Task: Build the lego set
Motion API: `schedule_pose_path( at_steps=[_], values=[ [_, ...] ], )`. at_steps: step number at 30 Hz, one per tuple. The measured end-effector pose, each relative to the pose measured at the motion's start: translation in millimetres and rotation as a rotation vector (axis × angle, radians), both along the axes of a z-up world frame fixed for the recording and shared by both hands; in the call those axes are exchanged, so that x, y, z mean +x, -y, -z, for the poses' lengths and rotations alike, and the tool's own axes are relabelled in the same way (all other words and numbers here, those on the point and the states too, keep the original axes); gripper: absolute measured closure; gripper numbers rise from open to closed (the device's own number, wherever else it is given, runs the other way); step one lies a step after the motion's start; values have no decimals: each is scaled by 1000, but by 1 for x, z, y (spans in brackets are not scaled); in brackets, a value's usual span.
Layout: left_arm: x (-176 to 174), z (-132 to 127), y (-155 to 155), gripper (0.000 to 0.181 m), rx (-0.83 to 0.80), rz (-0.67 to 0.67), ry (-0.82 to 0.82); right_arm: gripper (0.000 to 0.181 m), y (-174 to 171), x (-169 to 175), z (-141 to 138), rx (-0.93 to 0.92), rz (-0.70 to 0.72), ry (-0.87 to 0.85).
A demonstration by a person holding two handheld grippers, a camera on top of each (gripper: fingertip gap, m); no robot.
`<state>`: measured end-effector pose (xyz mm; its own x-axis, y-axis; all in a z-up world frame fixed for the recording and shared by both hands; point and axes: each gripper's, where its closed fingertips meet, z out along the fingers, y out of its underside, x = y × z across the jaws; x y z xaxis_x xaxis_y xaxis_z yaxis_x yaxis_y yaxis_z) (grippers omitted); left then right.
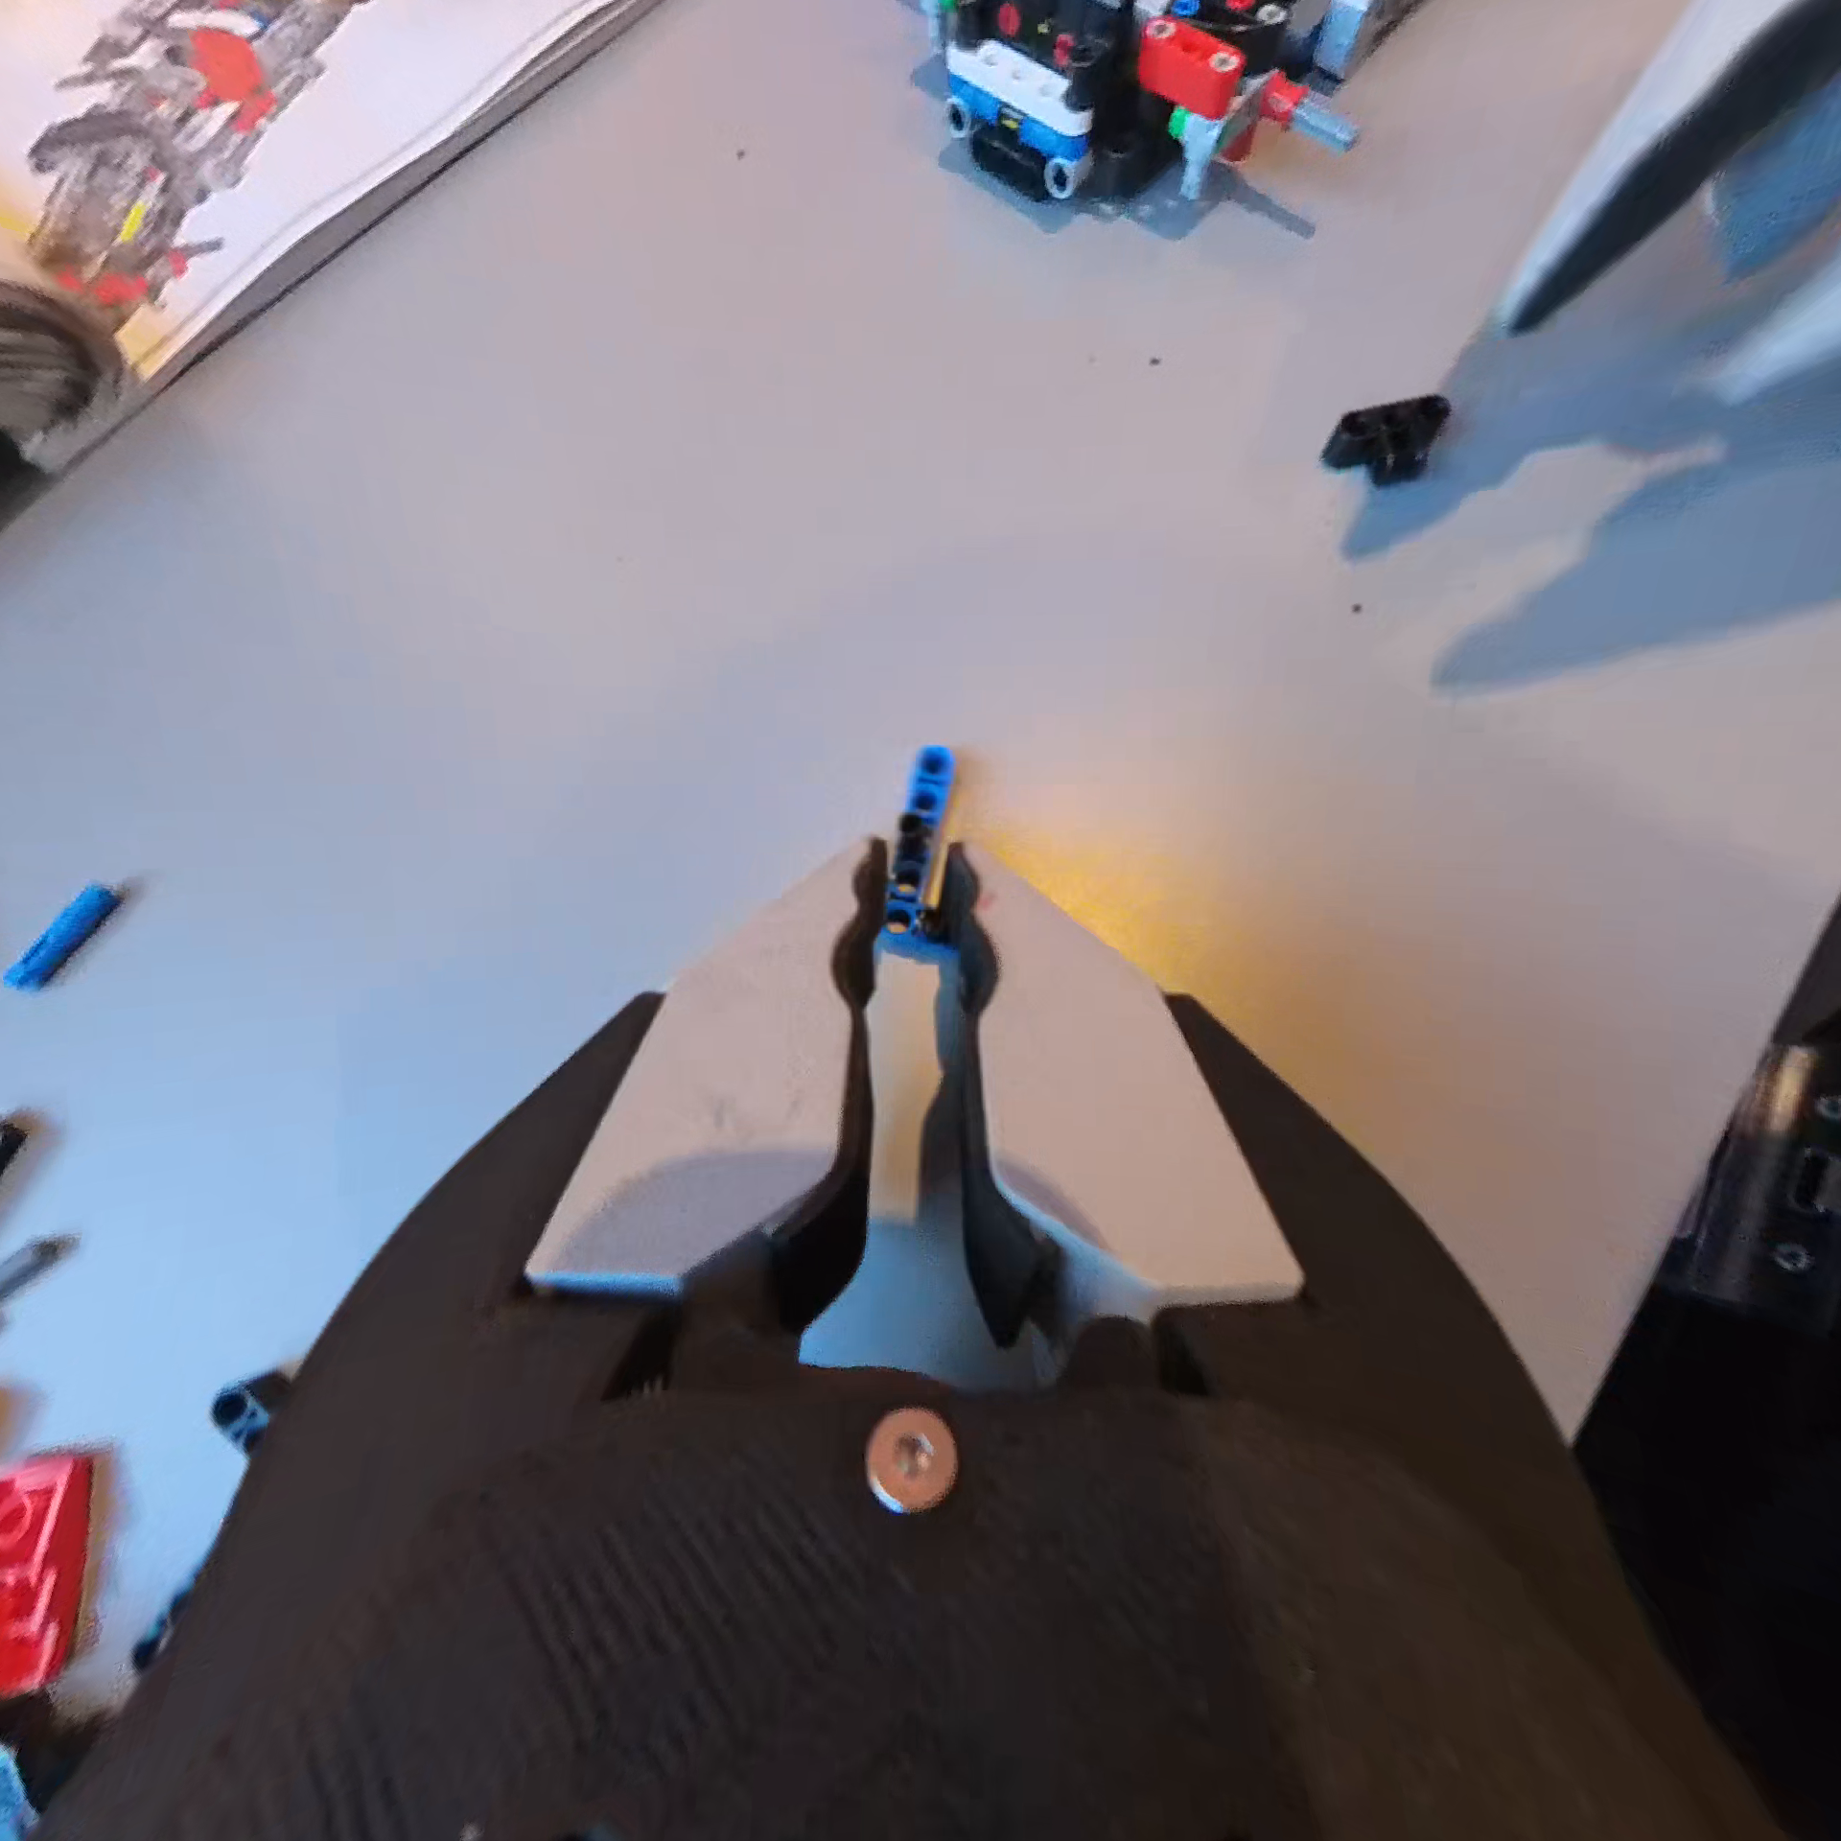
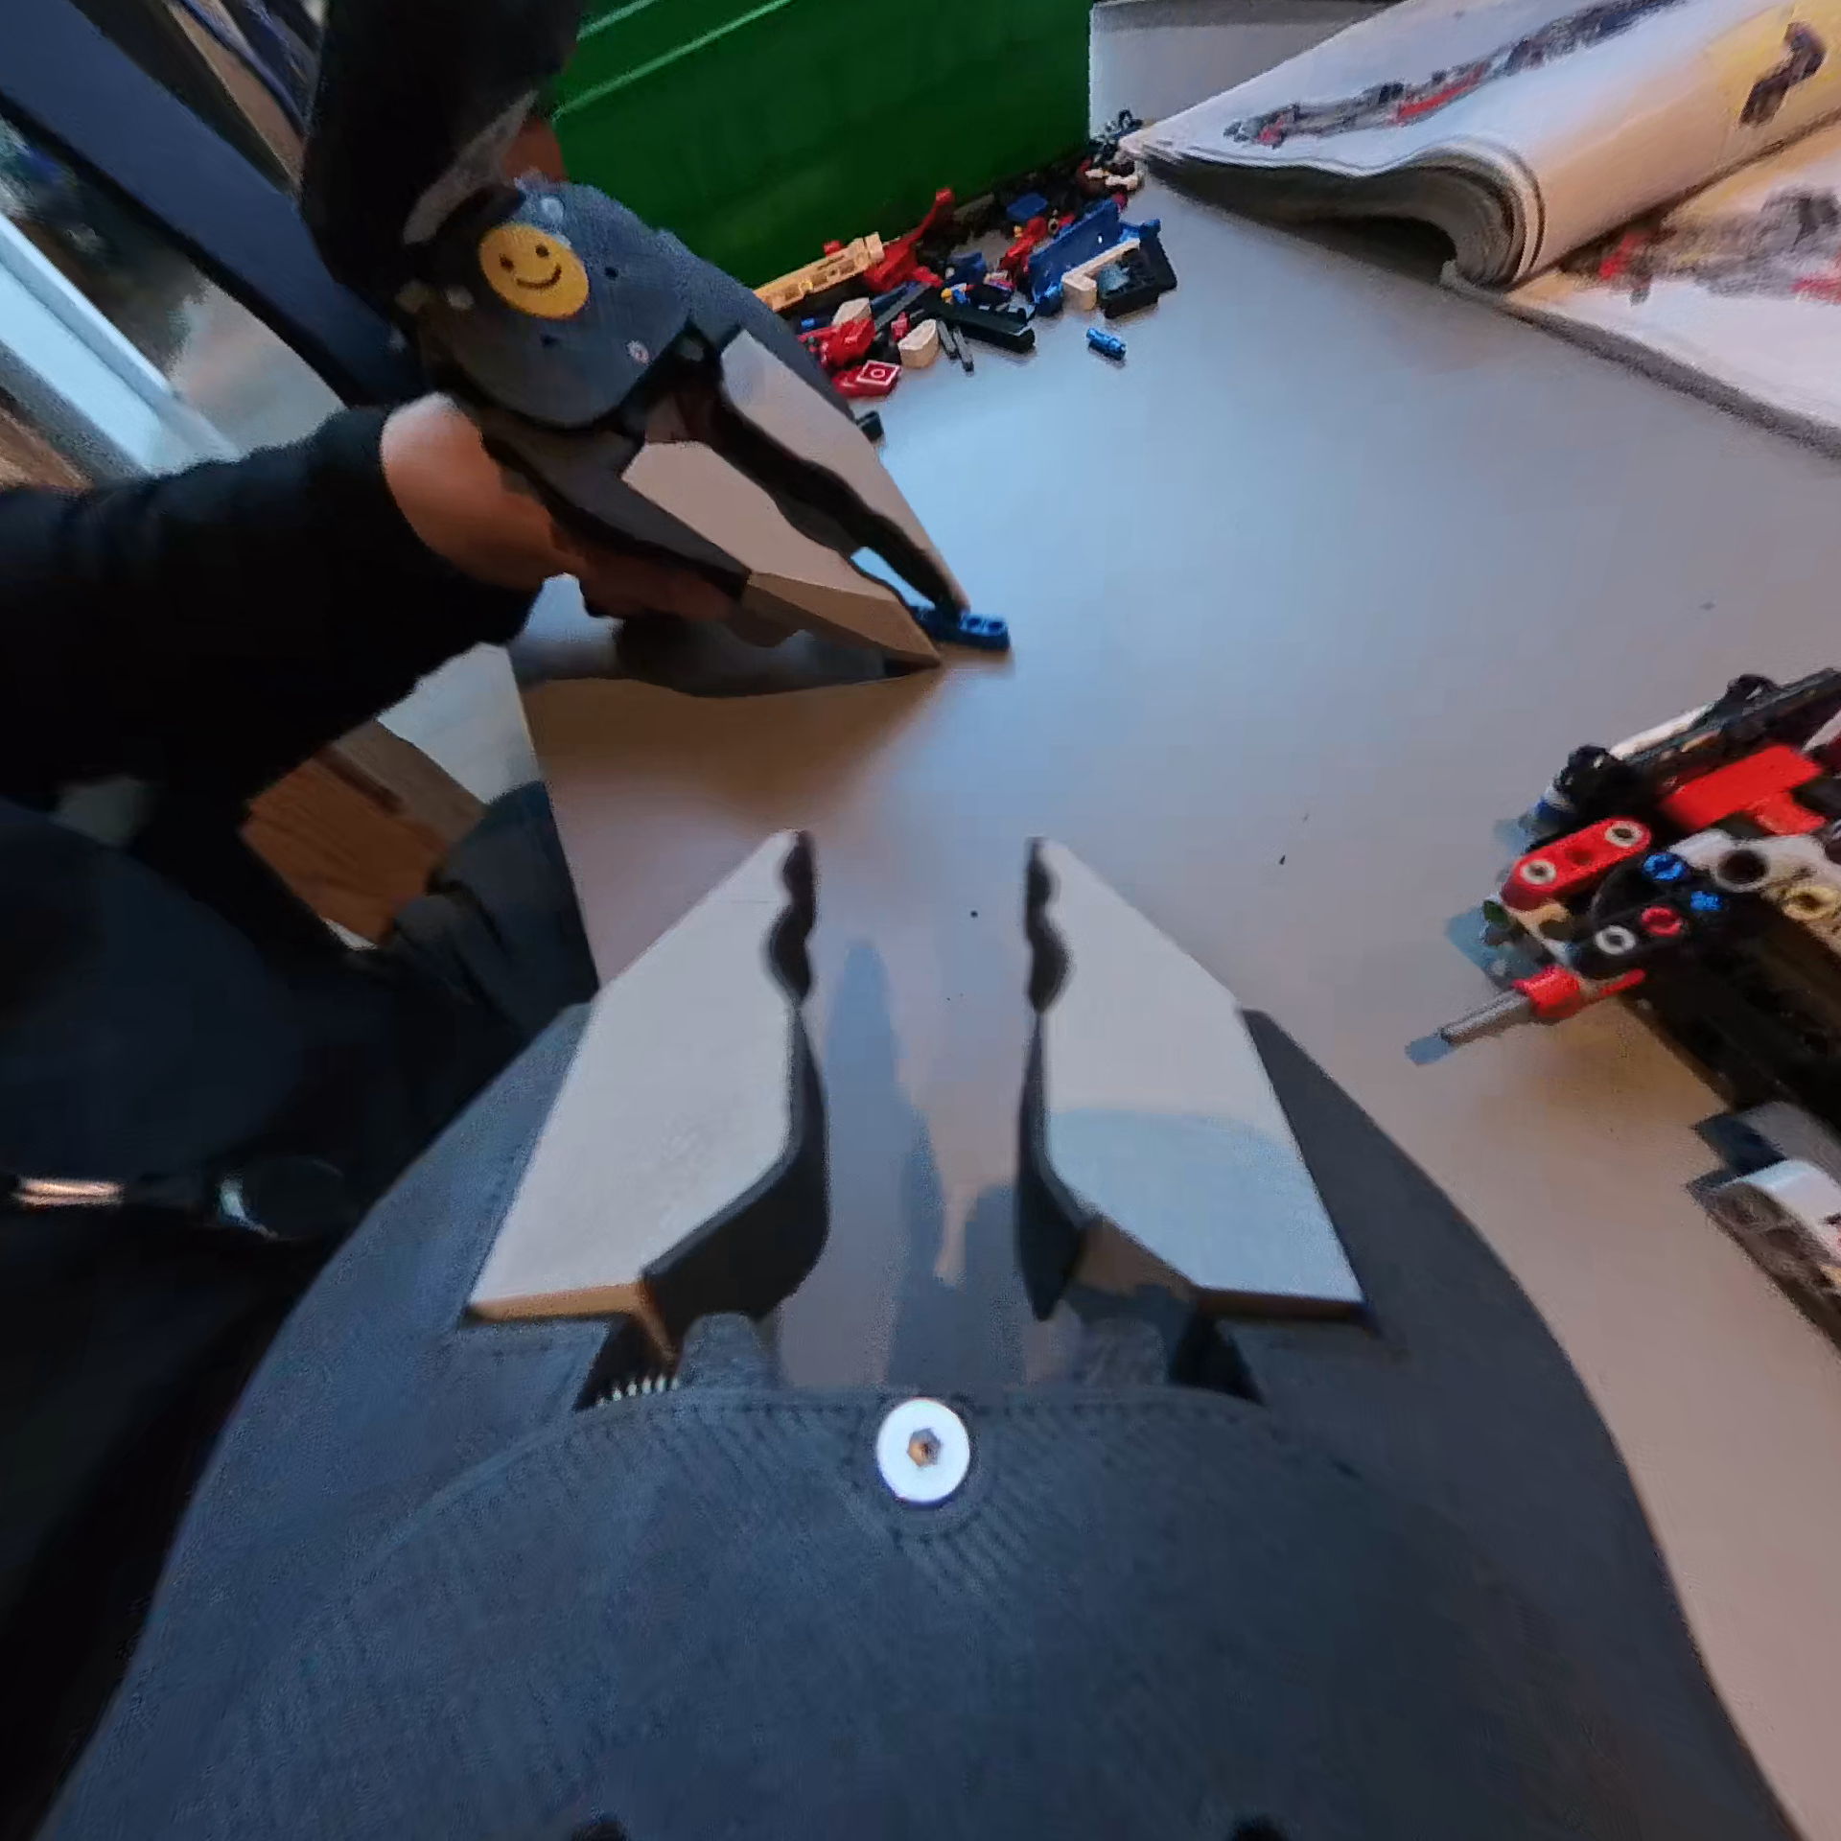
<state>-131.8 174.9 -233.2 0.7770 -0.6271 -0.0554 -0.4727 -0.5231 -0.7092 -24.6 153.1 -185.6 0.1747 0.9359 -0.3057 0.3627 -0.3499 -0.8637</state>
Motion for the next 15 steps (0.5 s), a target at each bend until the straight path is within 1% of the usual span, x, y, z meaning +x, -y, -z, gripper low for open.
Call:
schedule_pose_path(
  at_steps=[1,2,5,6,9,12,15],
  values=[
    [3,0,-1,174,-1,24,-6,176,-3,1,0,-67,8,-8],
    [4,0,-2,174,1,40,-17,181,-9,2,0,-133,30,-22],
    [-1,-1,-6,152,8,22,-65,181,-18,5,-3,-278,56,-59],
    [-1,-2,-6,149,4,24,-72,181,-19,6,-3,-304,65,-67],
    [-1,-4,-3,148,16,28,-83,181,-15,2,-12,-394,59,-141],
    [-1,-2,1,148,10,25,-67,181,-13,0,-17,-431,66,-187],
    [2,-1,6,147,2,27,-42,181,-6,-3,-14,-430,63,-157]
  ],
)
